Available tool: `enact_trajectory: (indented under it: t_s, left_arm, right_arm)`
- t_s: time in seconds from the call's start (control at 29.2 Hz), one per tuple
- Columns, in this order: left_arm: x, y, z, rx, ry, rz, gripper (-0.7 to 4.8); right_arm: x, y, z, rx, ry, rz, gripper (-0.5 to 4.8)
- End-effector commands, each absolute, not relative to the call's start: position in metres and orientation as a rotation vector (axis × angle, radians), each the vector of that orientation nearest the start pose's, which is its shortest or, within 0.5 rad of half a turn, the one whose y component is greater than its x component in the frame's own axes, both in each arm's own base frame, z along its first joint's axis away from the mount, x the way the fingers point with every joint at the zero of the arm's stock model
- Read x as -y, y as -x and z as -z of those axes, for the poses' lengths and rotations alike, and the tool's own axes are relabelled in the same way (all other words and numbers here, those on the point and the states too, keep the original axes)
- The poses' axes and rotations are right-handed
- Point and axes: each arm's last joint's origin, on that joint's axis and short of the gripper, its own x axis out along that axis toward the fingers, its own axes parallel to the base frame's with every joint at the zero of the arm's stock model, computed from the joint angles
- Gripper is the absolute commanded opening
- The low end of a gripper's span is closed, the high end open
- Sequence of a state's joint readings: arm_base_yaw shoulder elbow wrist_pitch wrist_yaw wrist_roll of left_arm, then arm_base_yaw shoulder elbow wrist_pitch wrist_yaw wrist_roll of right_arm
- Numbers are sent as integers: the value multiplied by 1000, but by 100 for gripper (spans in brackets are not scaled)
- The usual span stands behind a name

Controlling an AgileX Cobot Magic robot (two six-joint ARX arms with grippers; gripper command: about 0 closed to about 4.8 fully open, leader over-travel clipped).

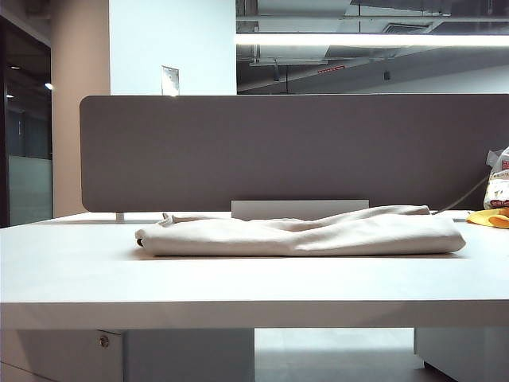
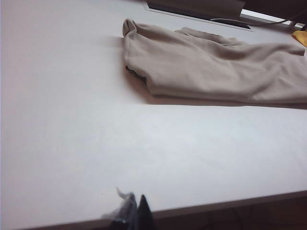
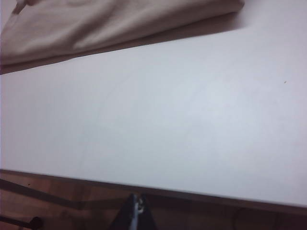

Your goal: Fold the bottom side of the T-shirt horizontally towards the center, about one-third of the way, then fold the sleeve back towards the center, creating a straight line along the edge of the T-shirt, and finally fold the bottom of the T-shirt up towards the top, creating a neat rectangle.

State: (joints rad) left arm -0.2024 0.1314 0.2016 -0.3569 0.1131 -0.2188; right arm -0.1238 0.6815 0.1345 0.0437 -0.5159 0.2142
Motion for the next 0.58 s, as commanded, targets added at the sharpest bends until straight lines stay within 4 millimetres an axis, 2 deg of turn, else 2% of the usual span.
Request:
enact_trajectory:
  t_s: [0.03, 0.17, 0.24, 0.45, 0.58]
  left_arm:
    - [22, -89, -189, -310, 205, 284, -5]
    - [21, -89, -189, -309, 202, 284, -5]
    - [21, -89, -191, -282, 133, 267, -5]
    - [12, -94, -195, -174, 42, 95, -5]
    - [3, -95, -196, -169, 52, 13, -5]
  right_arm:
    - [3, -139, -152, -504, -363, -333, -5]
    - [3, -139, -152, -504, -363, -333, -5]
    - [3, -139, -152, -504, -363, -333, -5]
    - [3, -139, -152, -503, -363, -332, -5]
    - [3, -139, -152, -503, -363, -332, -5]
